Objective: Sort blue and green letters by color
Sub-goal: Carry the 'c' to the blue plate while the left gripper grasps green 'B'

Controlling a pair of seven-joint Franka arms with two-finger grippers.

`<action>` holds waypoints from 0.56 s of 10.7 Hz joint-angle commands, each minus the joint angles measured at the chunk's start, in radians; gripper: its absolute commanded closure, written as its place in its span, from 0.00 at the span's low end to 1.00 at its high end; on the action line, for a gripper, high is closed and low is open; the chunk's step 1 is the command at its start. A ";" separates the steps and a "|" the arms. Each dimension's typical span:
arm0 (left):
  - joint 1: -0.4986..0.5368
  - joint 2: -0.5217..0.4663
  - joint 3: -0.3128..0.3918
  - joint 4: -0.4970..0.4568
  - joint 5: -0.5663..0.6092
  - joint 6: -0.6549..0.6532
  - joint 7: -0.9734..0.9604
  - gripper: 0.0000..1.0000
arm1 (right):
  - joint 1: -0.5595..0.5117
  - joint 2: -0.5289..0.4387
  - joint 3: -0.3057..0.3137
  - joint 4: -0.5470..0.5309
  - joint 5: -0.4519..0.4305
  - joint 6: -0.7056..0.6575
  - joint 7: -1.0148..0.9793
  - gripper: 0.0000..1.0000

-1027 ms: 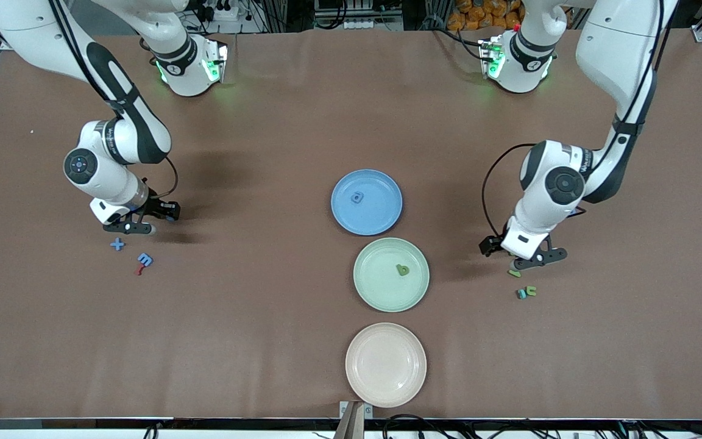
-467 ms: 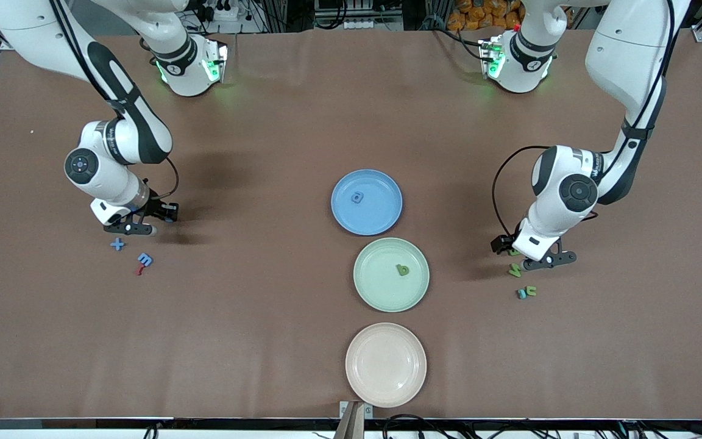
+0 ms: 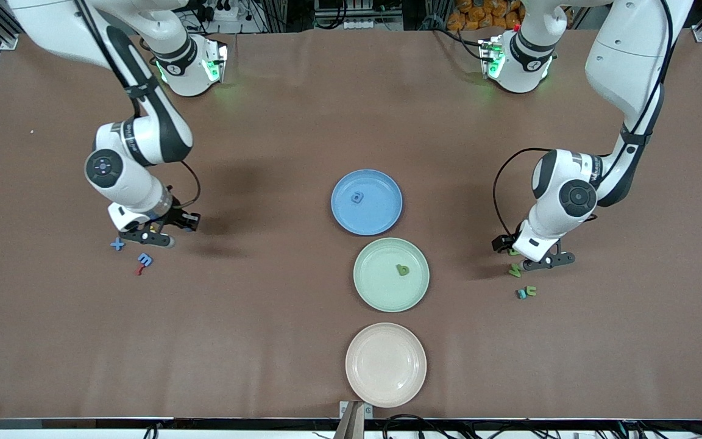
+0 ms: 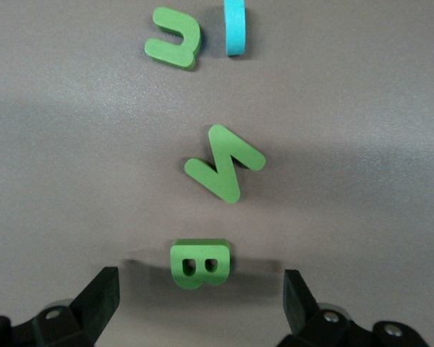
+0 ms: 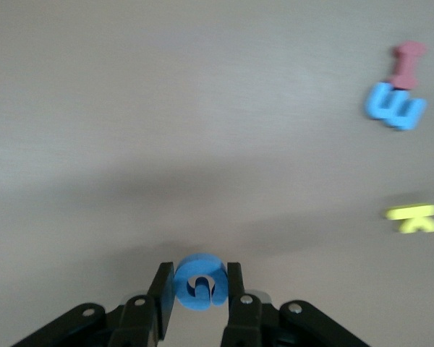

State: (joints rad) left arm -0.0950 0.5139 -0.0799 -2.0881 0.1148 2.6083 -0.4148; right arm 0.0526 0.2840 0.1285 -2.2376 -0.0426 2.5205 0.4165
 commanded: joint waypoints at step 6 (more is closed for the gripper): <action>0.029 0.029 -0.004 0.042 0.020 0.013 0.010 0.00 | 0.347 0.165 0.066 0.387 0.092 -0.101 0.615 1.00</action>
State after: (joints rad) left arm -0.0861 0.5272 -0.0798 -2.0692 0.1149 2.6120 -0.4148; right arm 0.3062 0.3313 0.1950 -2.0034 0.0405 2.4354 0.8729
